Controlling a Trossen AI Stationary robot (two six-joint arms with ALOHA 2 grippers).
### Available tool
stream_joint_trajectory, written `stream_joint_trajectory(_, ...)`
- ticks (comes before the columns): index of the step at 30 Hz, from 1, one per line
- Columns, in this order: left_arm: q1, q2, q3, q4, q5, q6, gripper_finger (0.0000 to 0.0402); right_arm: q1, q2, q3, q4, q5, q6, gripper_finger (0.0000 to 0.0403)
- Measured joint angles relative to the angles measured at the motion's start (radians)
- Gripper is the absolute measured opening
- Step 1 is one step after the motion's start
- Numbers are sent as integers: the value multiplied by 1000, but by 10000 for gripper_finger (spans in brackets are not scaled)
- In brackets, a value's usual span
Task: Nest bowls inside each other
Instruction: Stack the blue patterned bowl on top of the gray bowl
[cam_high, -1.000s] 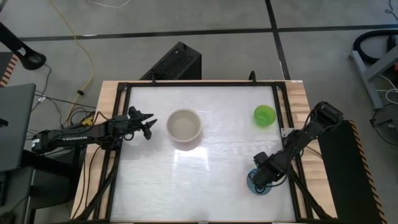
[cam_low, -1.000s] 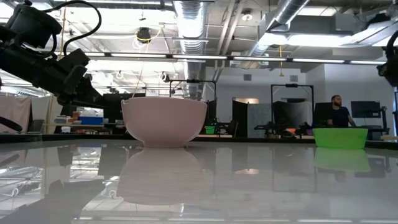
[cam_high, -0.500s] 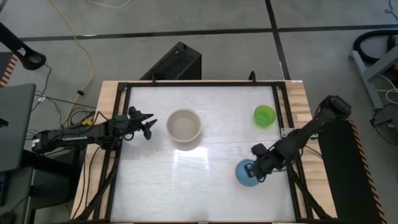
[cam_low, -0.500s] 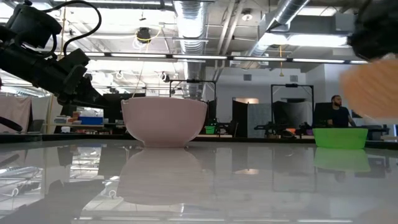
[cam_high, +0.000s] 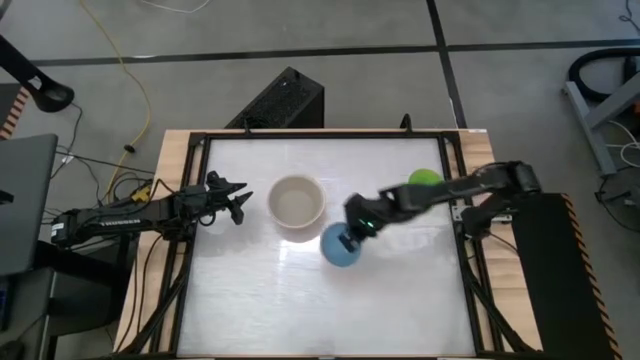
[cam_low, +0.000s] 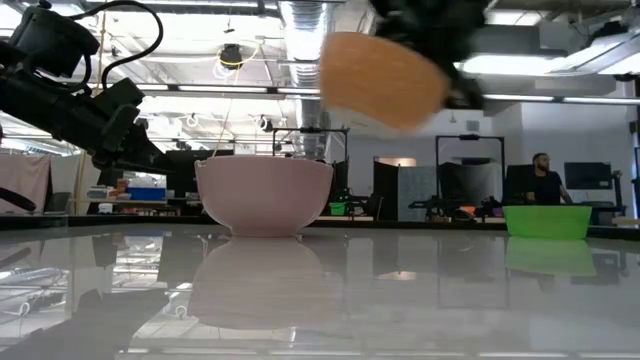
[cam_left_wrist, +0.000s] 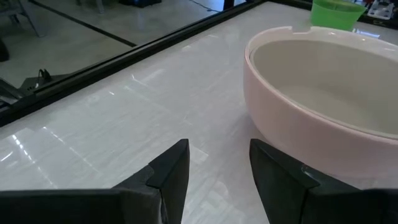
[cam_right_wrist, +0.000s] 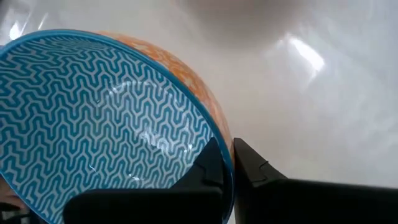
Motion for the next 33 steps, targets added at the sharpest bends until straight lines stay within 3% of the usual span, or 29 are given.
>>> stream_joint_trajectory(9,0,0,0,0,0,0,158,-175,332,501,-151,-56,-407,15)
stream_joint_trajectory(16,0,0,0,0,-1,0,158,-258,547,744,-210,-55,-500,14)
stream_joint_trajectory(23,0,0,0,0,-1,0,158,-316,650,833,-217,-65,-483,14)
stream_joint_trajectory(33,0,0,0,0,0,0,158,-326,667,800,-220,-85,-370,14)
